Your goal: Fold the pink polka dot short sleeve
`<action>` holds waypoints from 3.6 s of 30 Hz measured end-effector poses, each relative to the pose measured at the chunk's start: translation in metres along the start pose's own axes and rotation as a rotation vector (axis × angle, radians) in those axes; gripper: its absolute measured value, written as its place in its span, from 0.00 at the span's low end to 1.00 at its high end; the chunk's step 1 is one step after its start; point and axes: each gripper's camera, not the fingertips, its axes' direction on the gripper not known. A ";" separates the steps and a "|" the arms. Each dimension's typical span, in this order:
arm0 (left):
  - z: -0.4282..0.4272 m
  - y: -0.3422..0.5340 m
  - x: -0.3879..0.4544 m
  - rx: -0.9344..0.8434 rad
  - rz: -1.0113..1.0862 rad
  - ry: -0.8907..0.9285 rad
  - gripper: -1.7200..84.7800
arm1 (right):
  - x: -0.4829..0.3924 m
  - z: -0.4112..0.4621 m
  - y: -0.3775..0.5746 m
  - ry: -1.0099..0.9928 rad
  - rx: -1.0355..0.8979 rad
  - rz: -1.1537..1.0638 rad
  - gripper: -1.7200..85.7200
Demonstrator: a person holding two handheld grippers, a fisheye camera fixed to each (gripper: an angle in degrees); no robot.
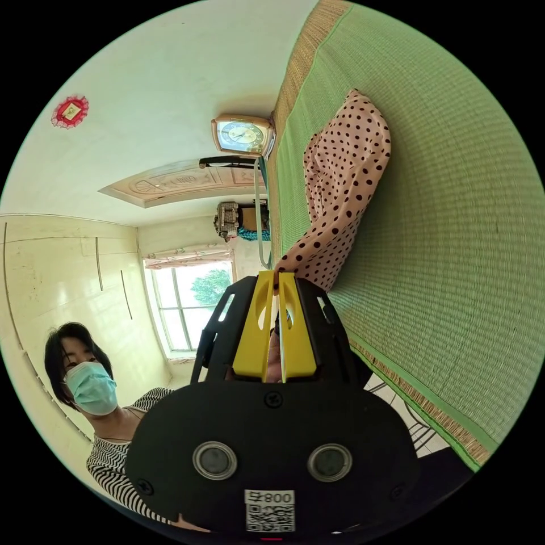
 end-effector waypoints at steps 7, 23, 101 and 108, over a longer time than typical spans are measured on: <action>-0.002 -0.004 -0.018 0.101 -0.105 0.075 0.15 | -0.011 -0.001 0.003 -0.008 -0.008 -0.015 0.03; 0.035 0.006 -0.049 0.229 -0.191 0.105 0.07 | -0.009 -0.022 0.053 -0.020 0.000 -0.015 0.03; 1.220 0.248 -0.375 -1.081 0.686 -0.383 0.03 | 0.029 -0.615 0.564 0.656 0.623 0.152 0.03; 1.249 0.223 -0.432 -1.108 0.586 -0.405 0.03 | 0.065 -0.610 0.593 0.550 0.706 0.193 0.03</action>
